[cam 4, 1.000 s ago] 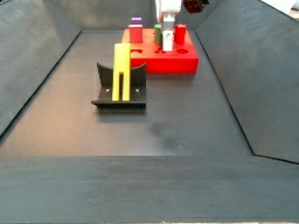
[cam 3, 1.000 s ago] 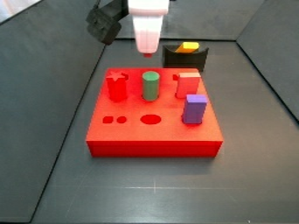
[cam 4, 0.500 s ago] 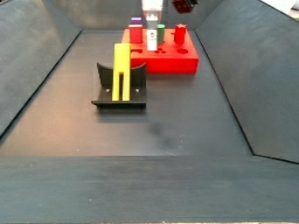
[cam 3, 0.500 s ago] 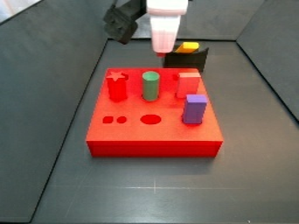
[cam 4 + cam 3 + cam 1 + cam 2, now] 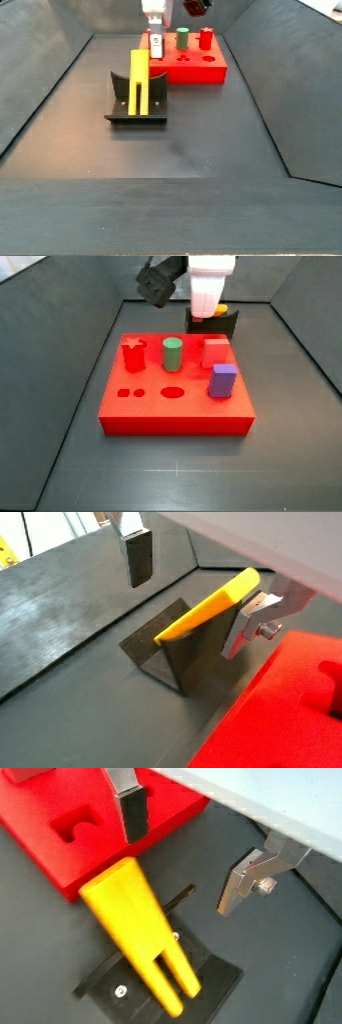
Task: Pick up the square-circle object. Move up. Place the square-circle object on the fixture. Regrasp the square-circle object. Move to above the board. Insert the square-circle object.
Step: Regrasp the square-circle object.
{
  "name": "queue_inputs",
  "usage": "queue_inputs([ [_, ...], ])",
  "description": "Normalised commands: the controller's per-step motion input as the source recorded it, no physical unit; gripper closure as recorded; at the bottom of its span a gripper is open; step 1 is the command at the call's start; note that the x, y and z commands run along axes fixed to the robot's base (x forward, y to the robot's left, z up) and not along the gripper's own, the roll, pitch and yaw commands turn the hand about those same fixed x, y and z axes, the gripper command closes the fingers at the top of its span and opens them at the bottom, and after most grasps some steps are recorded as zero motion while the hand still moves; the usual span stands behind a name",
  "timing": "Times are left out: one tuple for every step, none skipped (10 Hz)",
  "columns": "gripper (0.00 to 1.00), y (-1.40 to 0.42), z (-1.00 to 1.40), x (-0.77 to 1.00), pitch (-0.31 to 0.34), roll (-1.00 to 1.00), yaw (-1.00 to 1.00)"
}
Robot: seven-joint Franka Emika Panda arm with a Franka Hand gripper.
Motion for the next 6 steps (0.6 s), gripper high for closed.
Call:
queue_inputs([
  [0.00,-0.02,0.00,0.83,0.184,0.00,0.04],
  [0.00,-0.01,0.00,0.72,0.192,0.00,0.04],
  [0.00,-0.01,0.00,0.64,0.199,0.00,0.05],
  [0.00,-0.01,0.00,0.55,0.204,-0.01,0.05],
  [0.00,-0.01,0.00,0.49,0.203,-0.02,0.05],
  [0.00,-0.01,0.00,0.40,0.211,-0.02,0.05],
])
